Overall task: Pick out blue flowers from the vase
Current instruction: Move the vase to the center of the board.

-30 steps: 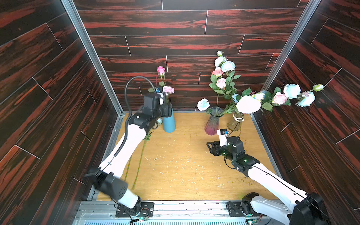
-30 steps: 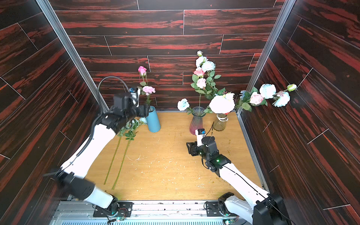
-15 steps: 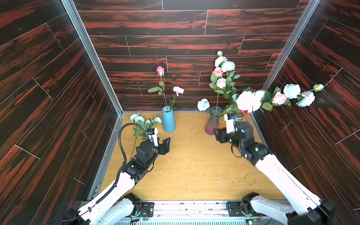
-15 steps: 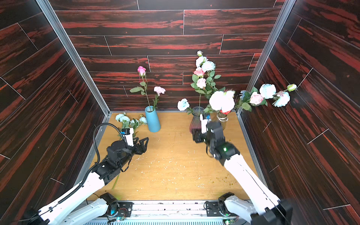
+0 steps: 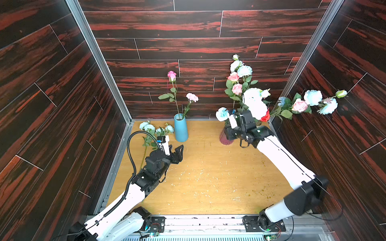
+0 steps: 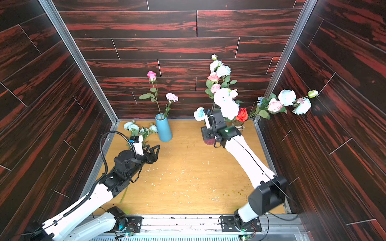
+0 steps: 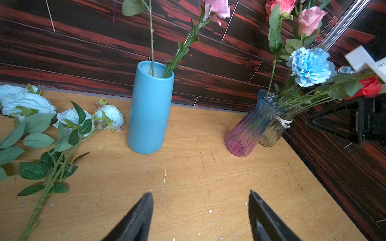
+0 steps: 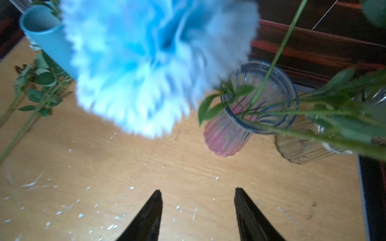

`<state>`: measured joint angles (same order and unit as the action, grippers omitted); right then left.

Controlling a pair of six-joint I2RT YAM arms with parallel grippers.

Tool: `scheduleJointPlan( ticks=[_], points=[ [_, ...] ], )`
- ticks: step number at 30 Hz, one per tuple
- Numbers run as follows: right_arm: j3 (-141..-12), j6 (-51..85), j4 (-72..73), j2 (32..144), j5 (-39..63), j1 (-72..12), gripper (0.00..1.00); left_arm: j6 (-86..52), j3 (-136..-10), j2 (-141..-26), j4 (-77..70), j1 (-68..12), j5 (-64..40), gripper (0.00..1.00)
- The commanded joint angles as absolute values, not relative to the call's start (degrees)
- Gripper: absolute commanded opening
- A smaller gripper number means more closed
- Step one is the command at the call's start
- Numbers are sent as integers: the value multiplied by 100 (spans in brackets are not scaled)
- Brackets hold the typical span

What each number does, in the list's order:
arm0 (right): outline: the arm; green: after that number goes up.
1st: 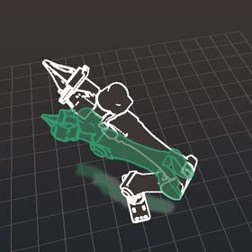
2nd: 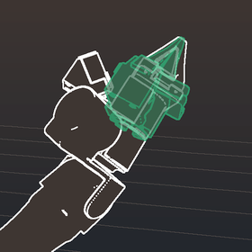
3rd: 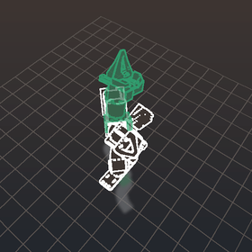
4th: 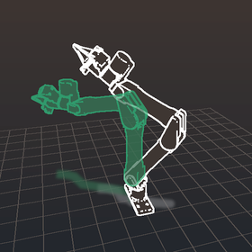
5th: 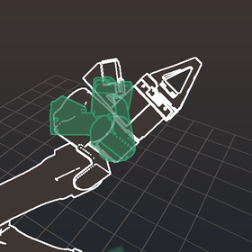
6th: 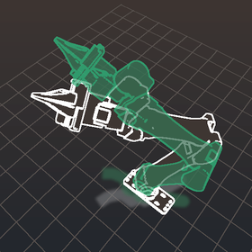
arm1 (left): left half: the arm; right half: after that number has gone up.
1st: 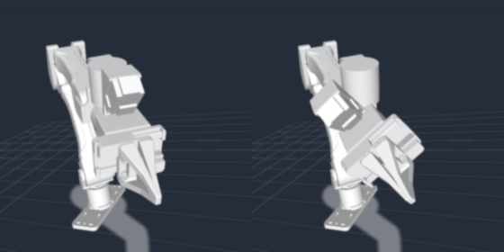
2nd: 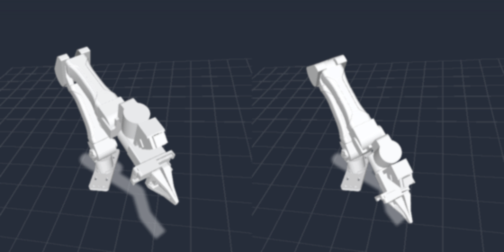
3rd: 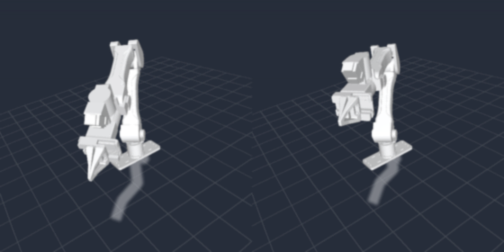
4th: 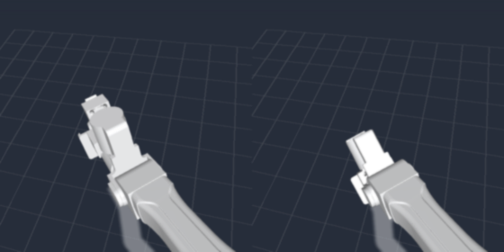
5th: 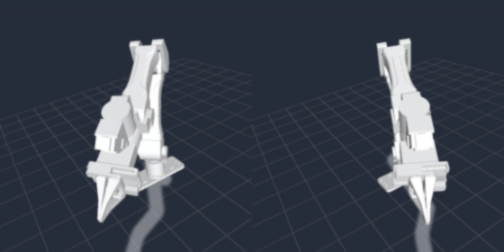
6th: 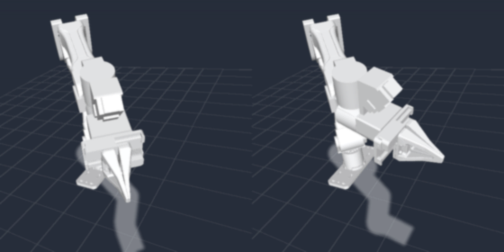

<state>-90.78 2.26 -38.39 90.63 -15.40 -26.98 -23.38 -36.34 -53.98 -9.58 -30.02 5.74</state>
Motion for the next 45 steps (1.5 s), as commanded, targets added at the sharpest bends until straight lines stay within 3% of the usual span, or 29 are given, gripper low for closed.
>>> scheduleJointPlan(
  ticks=[1,18,29,45],
  points=[
    [-9501,-102,-4130,9360,-1836,-2651,58,-2250,-3762,-5505,-1129,-3023,510,73],
    [-11321,-515,-4770,10930,-1169,-1969,59,-2231,-3883,-5809,-1129,-3022,458,73],
    [-10988,-624,-4652,11104,-800,-1942,55,-2225,-3910,-5888,-1142,-3029,466,72],
    [-11433,-702,-4711,11772,-1615,-1928,43,-2206,-3955,-5950,-1107,-3032,466,72]
  ],
)
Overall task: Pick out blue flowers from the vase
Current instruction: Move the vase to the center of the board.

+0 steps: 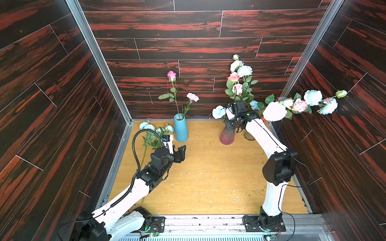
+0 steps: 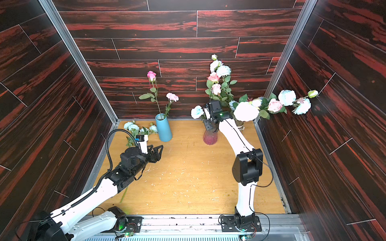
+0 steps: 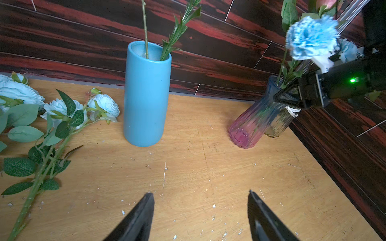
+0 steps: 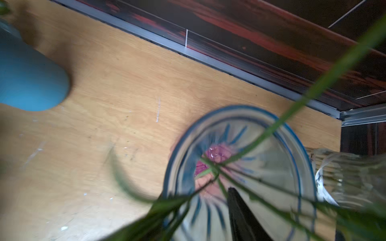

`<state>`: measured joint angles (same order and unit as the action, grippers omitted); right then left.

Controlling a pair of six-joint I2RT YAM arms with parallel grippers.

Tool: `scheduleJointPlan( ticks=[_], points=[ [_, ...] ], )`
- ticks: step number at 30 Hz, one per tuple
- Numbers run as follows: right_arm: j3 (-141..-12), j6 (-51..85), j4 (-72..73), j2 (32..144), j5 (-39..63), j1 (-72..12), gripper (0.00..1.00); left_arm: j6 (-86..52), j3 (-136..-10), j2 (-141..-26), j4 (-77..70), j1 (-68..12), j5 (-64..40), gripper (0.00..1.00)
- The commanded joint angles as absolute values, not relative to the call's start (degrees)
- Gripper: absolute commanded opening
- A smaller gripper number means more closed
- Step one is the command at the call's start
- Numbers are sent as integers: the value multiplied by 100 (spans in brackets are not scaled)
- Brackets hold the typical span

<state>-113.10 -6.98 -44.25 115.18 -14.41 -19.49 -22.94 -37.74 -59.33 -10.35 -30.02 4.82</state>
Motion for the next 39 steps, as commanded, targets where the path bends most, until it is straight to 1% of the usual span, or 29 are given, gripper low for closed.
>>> scheduleJointPlan(
  ticks=[1,4,8,12,16,24,27,39],
  points=[
    [-11473,-713,-4732,11815,-1613,-1929,42,-2203,-3955,-5958,-1107,-3032,466,72],
    [-11549,-712,-4779,11917,-1611,-1936,35,-2206,-3955,-5968,-1107,-3029,475,72],
    [-11627,-686,-4853,11911,-1464,-1948,20,-2206,-3964,-5998,-1114,-3031,475,72],
    [-11769,-713,-5044,11906,-1499,-2077,8,-2205,-3966,-6012,-1113,-3032,481,72],
    [-12024,-723,-5455,11917,-1590,-2294,0,-2183,-3964,-5992,-1107,-3032,501,72],
    [-13164,-599,-7162,12287,-1990,-3046,0,-2188,-3964,-6003,-1099,-3030,510,72],
    [-13341,-498,-7630,12366,-2183,-3389,0,-2171,-3964,-5981,-1081,-3030,525,72],
    [-12533,157,-7970,11886,-2684,-5003,0,-2180,-3898,-5871,-1055,-3031,624,71]
  ],
)
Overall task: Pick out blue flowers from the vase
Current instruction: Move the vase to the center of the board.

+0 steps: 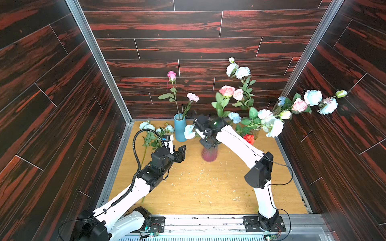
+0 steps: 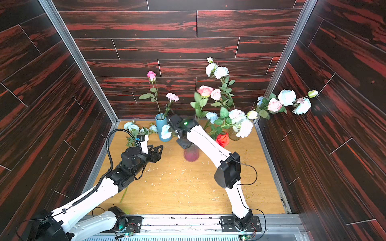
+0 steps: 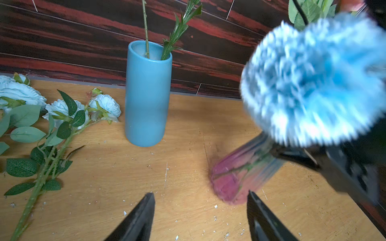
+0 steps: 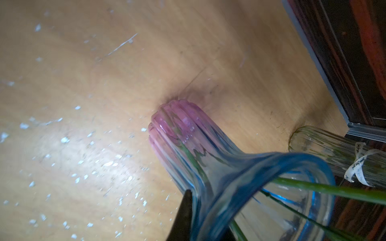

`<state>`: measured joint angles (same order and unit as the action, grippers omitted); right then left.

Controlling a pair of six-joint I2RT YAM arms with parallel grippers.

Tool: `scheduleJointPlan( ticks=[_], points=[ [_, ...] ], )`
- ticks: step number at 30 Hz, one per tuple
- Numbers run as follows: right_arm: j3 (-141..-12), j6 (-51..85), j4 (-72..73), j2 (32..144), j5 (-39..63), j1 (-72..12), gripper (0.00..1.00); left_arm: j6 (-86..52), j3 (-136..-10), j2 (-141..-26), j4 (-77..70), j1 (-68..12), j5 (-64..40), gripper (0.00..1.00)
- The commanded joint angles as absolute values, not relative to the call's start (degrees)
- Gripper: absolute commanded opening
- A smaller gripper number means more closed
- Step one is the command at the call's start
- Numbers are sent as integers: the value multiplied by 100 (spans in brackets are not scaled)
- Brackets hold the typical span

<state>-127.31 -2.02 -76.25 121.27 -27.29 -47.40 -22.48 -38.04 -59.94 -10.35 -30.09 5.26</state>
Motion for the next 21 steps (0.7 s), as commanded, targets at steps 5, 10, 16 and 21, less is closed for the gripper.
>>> scheduleJointPlan(
  ticks=[5,10,16,21],
  points=[
    [-12199,398,-8016,11706,-2718,-5508,0,-2188,-3860,-5828,-1063,-3024,642,71],
    [-12064,580,-8081,11654,-2770,-6004,0,-2197,-3850,-5818,-1058,-3029,661,71],
    [-11984,725,-8157,11653,-2724,-6424,0,-2210,-3830,-5792,-1080,-3031,704,70],
    [-11989,678,-8142,11789,-2750,-6483,0,-2216,-3830,-5809,-1073,-3029,737,70]
  ],
)
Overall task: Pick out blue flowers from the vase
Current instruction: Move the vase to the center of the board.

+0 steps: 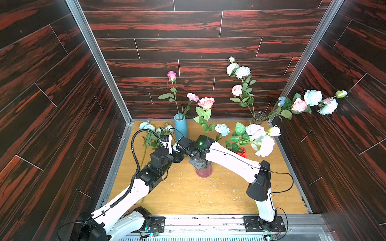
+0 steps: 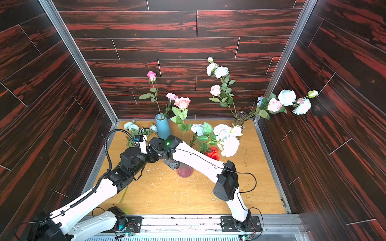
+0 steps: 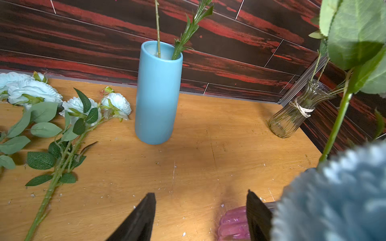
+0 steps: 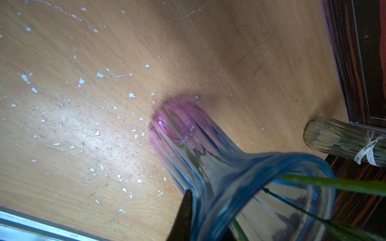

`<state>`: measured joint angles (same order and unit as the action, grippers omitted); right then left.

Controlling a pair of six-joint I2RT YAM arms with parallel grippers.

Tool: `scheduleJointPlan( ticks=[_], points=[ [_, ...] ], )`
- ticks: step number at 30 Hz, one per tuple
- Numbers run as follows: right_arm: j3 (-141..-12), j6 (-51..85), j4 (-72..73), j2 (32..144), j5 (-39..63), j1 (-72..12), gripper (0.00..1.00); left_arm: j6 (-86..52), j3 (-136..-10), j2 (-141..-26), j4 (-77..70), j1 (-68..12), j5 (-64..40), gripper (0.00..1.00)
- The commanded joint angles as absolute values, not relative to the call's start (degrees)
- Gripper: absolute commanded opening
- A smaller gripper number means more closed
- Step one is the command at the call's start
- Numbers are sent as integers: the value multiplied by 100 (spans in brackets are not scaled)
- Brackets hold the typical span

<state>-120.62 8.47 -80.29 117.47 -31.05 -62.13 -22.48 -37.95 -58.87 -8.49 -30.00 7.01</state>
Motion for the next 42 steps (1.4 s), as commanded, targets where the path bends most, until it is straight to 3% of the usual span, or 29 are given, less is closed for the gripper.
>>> scheduleJointPlan(
  ticks=[1,12,31,42],
  points=[
    [-11967,682,-8131,11811,-2761,-6480,2,-2215,-3823,-5810,-1072,-3030,746,70],
    [-11844,609,-7809,11695,-2893,-6553,39,-2215,-3831,-5836,-1081,-3032,786,70],
    [-11986,414,-6992,10815,-3911,-6902,53,-2206,-3759,-5706,-1090,-3031,887,70],
    [-10819,288,-5687,9879,-3870,-6939,54,-2188,-3719,-5608,-1090,-3032,908,69]
  ],
)
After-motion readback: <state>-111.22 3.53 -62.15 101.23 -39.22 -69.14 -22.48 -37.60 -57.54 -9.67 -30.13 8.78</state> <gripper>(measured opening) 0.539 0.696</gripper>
